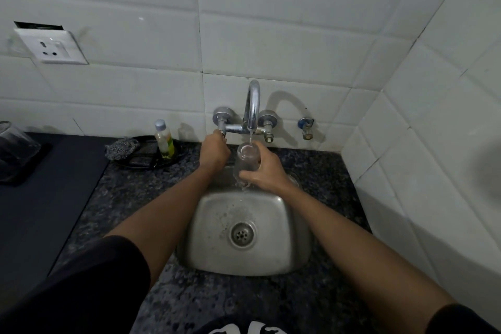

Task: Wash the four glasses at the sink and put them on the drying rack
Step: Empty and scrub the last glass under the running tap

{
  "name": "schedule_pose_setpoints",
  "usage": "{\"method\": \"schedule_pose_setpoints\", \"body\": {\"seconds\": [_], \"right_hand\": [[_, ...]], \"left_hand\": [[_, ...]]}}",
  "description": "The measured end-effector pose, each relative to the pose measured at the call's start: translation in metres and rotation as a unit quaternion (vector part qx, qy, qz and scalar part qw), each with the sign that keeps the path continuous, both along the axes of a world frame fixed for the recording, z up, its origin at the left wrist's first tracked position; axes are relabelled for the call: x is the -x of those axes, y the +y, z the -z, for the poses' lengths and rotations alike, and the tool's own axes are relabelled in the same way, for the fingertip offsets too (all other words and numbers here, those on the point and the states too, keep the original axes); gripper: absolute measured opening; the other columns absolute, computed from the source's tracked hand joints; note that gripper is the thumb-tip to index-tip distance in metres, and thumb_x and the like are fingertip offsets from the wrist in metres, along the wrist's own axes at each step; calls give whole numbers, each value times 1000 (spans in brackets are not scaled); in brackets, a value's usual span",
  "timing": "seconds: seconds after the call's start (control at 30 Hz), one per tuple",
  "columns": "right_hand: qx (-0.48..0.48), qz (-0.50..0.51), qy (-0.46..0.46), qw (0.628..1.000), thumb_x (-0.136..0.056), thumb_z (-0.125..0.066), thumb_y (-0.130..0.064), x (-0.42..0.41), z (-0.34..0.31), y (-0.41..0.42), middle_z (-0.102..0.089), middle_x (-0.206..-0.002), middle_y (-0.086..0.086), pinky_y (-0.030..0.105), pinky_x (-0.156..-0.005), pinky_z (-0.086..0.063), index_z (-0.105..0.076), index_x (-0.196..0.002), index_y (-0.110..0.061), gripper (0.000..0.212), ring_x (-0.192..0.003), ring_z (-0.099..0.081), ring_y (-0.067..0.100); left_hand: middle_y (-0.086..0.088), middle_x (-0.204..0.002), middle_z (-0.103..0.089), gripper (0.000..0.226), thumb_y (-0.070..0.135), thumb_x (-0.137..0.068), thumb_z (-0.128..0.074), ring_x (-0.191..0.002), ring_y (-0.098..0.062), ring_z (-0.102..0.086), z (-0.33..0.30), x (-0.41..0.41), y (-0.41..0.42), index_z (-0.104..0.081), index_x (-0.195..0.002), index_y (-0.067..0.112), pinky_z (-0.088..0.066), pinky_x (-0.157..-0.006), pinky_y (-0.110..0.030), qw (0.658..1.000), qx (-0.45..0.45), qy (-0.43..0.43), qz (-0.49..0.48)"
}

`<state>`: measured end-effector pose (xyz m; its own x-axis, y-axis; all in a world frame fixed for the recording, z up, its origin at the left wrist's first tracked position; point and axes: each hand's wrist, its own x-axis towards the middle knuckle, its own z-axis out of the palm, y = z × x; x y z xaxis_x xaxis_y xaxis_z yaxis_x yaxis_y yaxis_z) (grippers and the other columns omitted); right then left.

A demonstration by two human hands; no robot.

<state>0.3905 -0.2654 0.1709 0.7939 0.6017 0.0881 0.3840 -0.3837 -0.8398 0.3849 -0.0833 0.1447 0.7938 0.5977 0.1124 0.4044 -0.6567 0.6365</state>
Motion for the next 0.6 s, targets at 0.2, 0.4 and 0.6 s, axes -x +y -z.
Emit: {"method": "schedule_pose_setpoints", "body": {"seconds": [0.2, 0.4, 0.6], "right_hand": [[-8, 16, -35, 999, -67, -91, -16, 3, 5, 1, -72, -102, -10, 22, -83, -57, -62, -124, -19, 64, -91, -70, 1], [2, 60, -39, 997, -68, -94, -32, 7, 15, -5, -74, -103, -10, 21, -84, -58, -64, -120, -21, 61, -93, -70, -1], [44, 108, -27, 993, -66, -94, -43, 8, 24, -7, -74, -103, -9, 34, -86, -61, -65, -115, -22, 61, -92, -70, 7]], "left_hand": [[-23, -103, -69, 17, 10, -102, -55, -92, -38, -66, -4, 3, 2, -61, -111, -3, -56, -80, -46, 1000, 15, 7, 4], [-22, -104, -69, 18, 10, -101, -56, -95, -37, -66, -7, 4, 4, -63, -111, -3, -55, -84, -47, 999, 33, 9, 11], [-19, -106, -71, 29, 11, -92, -62, -98, -38, -67, -8, 27, 8, -61, -121, 6, -53, -82, -42, 998, 38, 27, 46]]}}
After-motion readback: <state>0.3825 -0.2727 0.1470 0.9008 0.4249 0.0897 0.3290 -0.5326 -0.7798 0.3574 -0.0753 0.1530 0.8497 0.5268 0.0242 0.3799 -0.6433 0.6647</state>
